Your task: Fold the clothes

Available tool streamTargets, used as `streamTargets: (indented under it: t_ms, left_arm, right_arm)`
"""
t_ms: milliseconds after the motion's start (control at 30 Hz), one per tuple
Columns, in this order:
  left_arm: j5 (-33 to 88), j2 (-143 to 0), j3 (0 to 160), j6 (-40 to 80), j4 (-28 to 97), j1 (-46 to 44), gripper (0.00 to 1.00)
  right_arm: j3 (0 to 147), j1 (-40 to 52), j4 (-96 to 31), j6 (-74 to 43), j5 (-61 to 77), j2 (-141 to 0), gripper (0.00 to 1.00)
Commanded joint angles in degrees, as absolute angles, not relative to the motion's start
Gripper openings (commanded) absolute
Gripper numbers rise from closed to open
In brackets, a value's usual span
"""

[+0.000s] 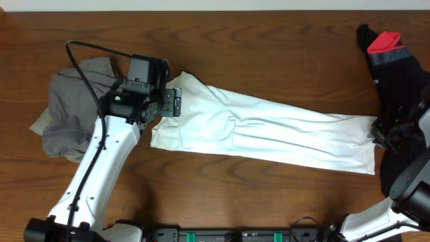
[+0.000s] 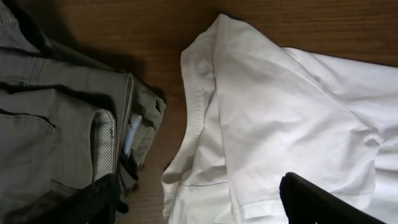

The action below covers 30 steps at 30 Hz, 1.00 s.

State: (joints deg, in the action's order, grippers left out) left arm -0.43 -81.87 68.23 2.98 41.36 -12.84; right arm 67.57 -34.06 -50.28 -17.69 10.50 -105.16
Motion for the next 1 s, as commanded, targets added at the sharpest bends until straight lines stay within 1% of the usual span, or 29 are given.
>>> streamTargets:
  t_ms: [0, 33, 100, 167, 233, 267, 300, 400, 467, 567, 633, 767, 867, 900, 967]
  left_arm:
    - [-0.6, -81.8, 69.0, 3.5, 41.3, -12.6, 0.84]
    - [-0.6, -81.8, 69.0, 3.5, 41.3, -12.6, 0.84]
    - [-0.6, -81.8, 69.0, 3.5, 41.3, -12.6, 0.84]
    - [-0.6, -81.8, 69.0, 3.5, 41.3, -12.6, 0.84]
    - [-0.6, -81.8, 69.0, 3.5, 41.3, -12.6, 0.84]
    - [-0.6, -81.8, 69.0, 3.5, 41.3, -12.6, 0.84]
    - [-0.6, -81.8, 69.0, 3.5, 41.3, -12.6, 0.84]
    - [-0.6, -81.8, 69.0, 3.5, 41.3, -12.6, 0.84]
    - [-0.6, -81.8, 69.0, 3.5, 41.3, -12.6, 0.84]
    - [-0.6, -81.8, 69.0, 3.5, 41.3, -12.6, 0.84]
    - [-0.6, -81.8, 69.0, 3.5, 41.3, -12.6, 0.84]
    - [-0.6, -81.8, 69.0, 3.5, 41.3, -12.6, 0.84]
    - [-0.6, -81.8, 69.0, 3.5, 41.1, -12.6, 0.84]
    - [-0.6, -81.8, 69.0, 3.5, 40.9, -12.6, 0.84]
    - [-0.6, -81.8, 69.0, 3.5, 40.9, -12.6, 0.84]
  right_arm:
    - [68.4, -34.4, -50.5, -17.1, 11.2, -105.2, 0.09]
    - [68.4, -34.4, -50.4, -17.1, 11.2, -105.2, 0.05]
    - [68.4, -34.4, -50.0, -17.1, 11.2, -105.2, 0.04]
    - [68.4, -34.4, -49.9, -17.1, 11.2, -105.2, 0.17]
    - [68.4, -34.4, -50.2, -17.1, 10.9, -105.2, 0.23]
    - [68.4, -34.4, -50.4, -17.1, 10.7, -105.2, 0.24]
    - [68.3, -34.4, -50.4, -17.1, 10.7, -105.2, 0.22]
    - [68.2, -34.3, -49.6, -17.1, 11.2, -105.2, 0.02]
    - [68.2, -34.3, -47.8, -16.4, 14.1, -105.2, 0.01]
    - [68.4, -34.7, -43.2, -13.1, 22.9, -105.2, 0.01]
    - [68.8, -35.3, -41.2, -12.3, 26.1, -105.2, 0.01]
    - [70.6, -35.8, -39.9, -9.9, 26.6, -105.2, 0.01]
    - [71.7, -35.8, -42.3, -8.7, 26.4, -105.2, 0.01]
    - [72.0, -36.0, -45.1, -8.7, 26.2, -105.2, 0.02]
    - [72.0, -36.1, -50.3, -9.1, 23.2, -105.2, 0.21]
